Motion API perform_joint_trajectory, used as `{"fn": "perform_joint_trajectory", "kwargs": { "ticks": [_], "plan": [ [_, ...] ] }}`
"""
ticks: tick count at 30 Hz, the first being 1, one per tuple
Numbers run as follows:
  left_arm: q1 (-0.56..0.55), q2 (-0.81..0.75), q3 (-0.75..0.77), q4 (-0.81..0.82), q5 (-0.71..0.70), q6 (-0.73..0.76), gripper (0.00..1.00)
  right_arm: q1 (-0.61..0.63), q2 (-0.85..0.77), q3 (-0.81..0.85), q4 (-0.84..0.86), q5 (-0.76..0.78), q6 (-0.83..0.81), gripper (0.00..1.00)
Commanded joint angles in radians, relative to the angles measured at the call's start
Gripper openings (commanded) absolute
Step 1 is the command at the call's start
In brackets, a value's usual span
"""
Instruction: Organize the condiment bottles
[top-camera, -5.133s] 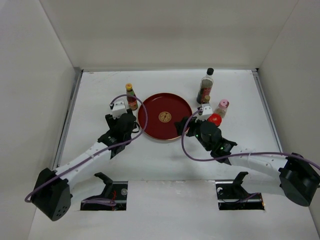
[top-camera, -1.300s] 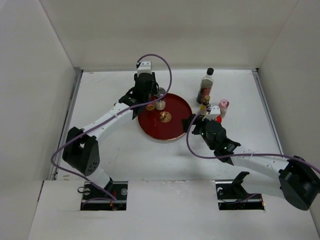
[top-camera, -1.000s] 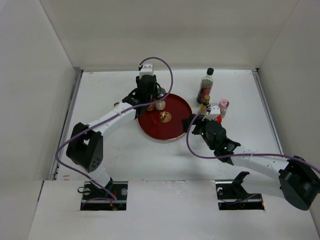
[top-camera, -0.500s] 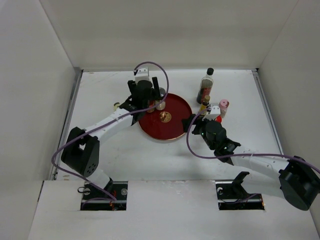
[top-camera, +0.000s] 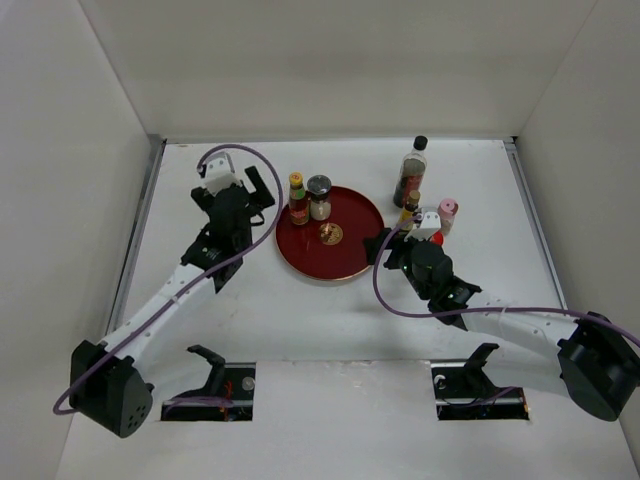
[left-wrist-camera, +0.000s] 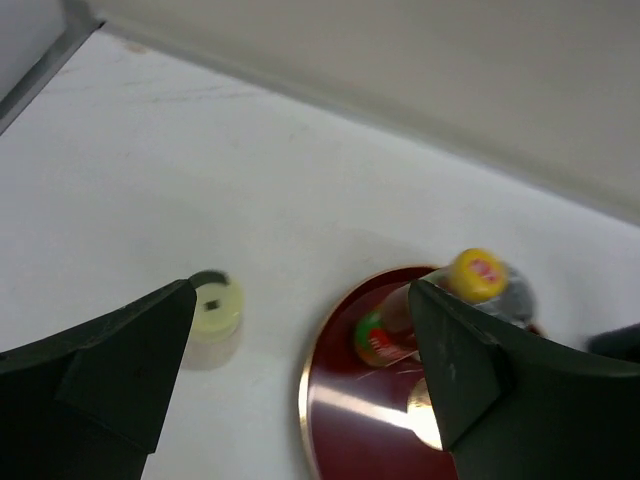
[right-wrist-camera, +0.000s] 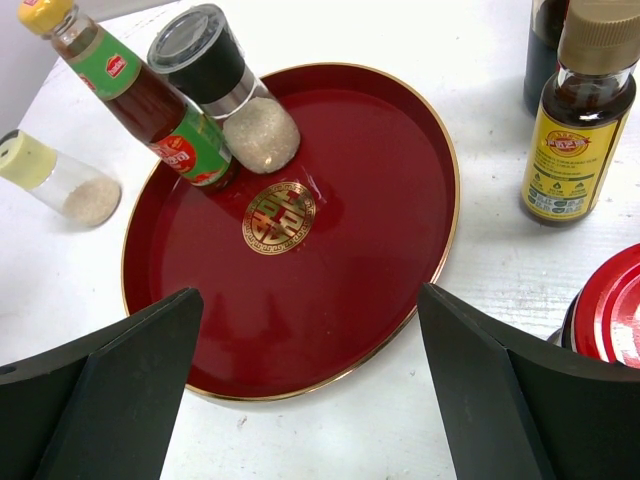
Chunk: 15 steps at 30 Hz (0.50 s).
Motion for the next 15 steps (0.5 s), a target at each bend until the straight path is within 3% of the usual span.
{"fn": "perform_joint_trajectory", "kwargs": {
  "ticks": [1,11,15],
  "plan": [
    [0.052,0.014,-0.098,-0.093,-0.064,-0.048,0.87,0.004,-0.002,0.029,0.044,0.000,0.002,0.95],
    [0.124,0.203,-0.092,0.059,-0.019,-0.024,0.83,0.004,-0.001,0.030,0.044,-0.001,0.002,0.96],
    [0.167,0.272,-0.064,0.081,0.015,-0.016,0.75,0.004,-0.001,0.033,0.044,-0.006,-0.001,0.96]
  ]
}}
